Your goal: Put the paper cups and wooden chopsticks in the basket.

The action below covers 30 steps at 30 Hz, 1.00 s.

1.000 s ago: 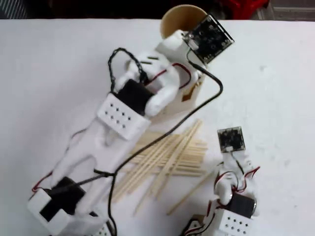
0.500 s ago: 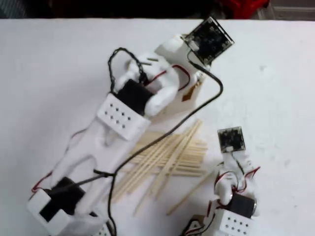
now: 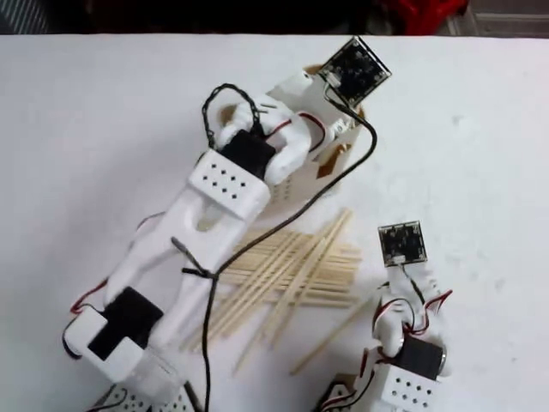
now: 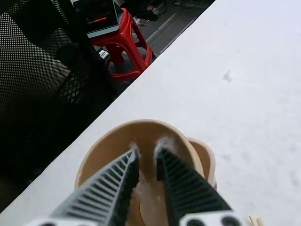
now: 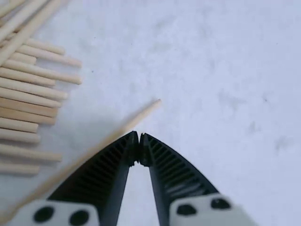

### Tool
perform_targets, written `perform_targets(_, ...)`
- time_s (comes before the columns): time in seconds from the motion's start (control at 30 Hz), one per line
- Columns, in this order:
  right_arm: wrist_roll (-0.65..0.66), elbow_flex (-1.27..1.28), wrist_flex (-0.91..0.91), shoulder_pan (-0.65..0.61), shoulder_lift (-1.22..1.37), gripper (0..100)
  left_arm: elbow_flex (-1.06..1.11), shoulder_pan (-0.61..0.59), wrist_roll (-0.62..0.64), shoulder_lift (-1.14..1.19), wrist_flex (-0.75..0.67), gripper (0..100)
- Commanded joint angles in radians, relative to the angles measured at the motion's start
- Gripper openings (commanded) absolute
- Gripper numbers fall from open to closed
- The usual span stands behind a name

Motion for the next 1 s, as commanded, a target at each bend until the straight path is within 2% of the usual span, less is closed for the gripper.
perform_targets(0.0,-0.011,0.008,-0.021,0.013,-0.008,1.7,-0.009,-0.018,-0.008,0.001,0.009,9)
perform_targets(0.2,-0.011,0.008,-0.019,0.013,-0.008,1.7,-0.160,-0.053,-0.008,-0.162,0.195,9)
perform_targets(0.4,-0.011,0.008,-0.016,0.013,-0.008,1.7,-0.258,-0.127,-0.011,-0.384,0.500,9)
perform_targets(0.53,-0.011,0.008,-0.019,0.013,-0.008,1.7,-0.242,-0.156,-0.015,-0.503,0.704,9)
perform_targets(0.67,-0.011,0.008,-0.022,0.013,-0.008,1.7,-0.126,-0.156,-0.015,-0.558,0.832,9)
perform_targets(0.8,-0.011,0.008,-0.036,0.008,-0.008,1.7,0.135,-0.150,-0.017,-0.587,0.853,9)
perform_targets(0.97,-0.011,0.008,-0.033,0.007,-0.008,1.7,0.526,-0.160,-0.017,-0.591,0.692,9)
